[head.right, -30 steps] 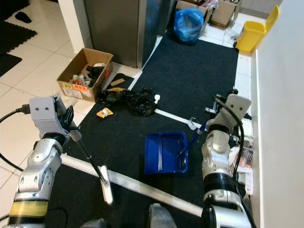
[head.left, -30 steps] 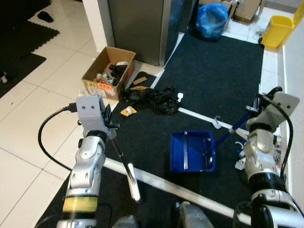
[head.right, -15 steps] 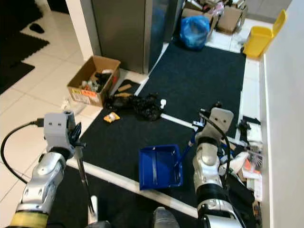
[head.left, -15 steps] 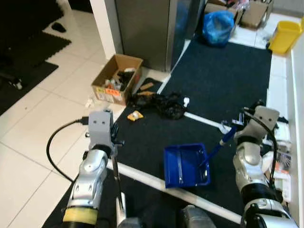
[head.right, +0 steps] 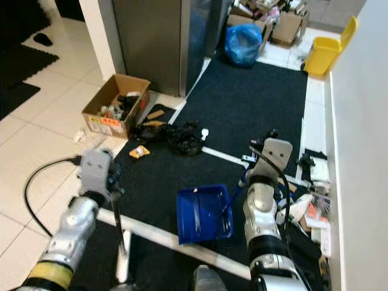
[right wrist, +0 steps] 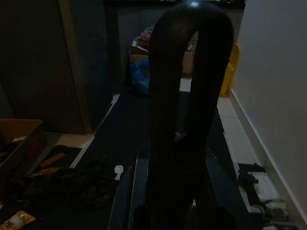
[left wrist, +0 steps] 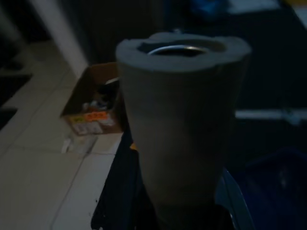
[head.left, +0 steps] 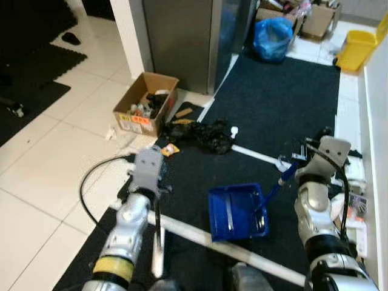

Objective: Sweep floor

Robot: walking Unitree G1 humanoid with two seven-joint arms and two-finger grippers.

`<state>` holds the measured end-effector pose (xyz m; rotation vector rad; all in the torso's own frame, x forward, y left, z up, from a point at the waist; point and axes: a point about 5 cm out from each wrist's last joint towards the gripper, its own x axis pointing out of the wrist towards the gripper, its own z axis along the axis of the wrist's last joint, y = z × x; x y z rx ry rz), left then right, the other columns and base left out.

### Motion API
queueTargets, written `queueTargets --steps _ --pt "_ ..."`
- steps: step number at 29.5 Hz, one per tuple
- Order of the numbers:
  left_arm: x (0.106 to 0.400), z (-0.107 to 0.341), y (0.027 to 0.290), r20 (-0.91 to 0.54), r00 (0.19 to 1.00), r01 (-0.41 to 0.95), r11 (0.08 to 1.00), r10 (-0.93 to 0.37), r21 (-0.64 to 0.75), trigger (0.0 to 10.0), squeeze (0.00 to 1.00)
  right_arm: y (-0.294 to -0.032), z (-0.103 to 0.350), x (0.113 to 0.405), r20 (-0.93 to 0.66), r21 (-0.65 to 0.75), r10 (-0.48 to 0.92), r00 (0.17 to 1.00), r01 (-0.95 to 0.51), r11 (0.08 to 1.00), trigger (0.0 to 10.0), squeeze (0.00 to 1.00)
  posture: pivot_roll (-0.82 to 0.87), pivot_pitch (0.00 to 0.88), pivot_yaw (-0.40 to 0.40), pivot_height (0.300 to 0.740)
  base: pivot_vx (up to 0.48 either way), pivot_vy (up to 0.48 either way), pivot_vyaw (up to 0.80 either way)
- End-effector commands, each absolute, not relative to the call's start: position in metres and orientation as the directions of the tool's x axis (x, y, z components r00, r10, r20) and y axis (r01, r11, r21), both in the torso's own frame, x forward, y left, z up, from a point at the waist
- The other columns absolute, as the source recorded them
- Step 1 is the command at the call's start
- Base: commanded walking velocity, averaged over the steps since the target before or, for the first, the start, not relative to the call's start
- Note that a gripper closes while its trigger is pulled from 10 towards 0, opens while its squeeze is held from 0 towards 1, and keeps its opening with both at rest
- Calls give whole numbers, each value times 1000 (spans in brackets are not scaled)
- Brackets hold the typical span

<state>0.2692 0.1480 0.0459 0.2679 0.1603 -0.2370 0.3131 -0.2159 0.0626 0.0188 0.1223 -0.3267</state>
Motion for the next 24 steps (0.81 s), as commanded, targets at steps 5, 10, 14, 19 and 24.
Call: queueTargets --steps 5,10,14,19,24 --pt "256 34 153 -210 936 350 810 -283 471 10000 0 -215 65 314 -93 6 -319 943 321 947 10000 0 114 48 -8 694 0 0 0" --pt "249 36 141 -169 902 400 622 -398 673 10000 0 -213 66 314 -85 11 -317 945 319 948 10000 0 116 53 -7 694 0 0 0" --pt "246 37 138 -138 893 383 560 -429 735 10000 0 -214 67 315 -79 14 -319 945 321 947 10000 0 116 53 -7 694 0 0 0" --pt "236 37 136 -79 905 323 556 -417 766 10000 0 -216 69 314 -67 19 -324 944 326 945 10000 0 107 63 0 694 0 0 0" --pt "241 40 146 -64 966 241 793 -248 559 10000 0 -217 70 314 -59 18 -321 945 323 946 10000 0 110 64 -8 694 0 0 0"
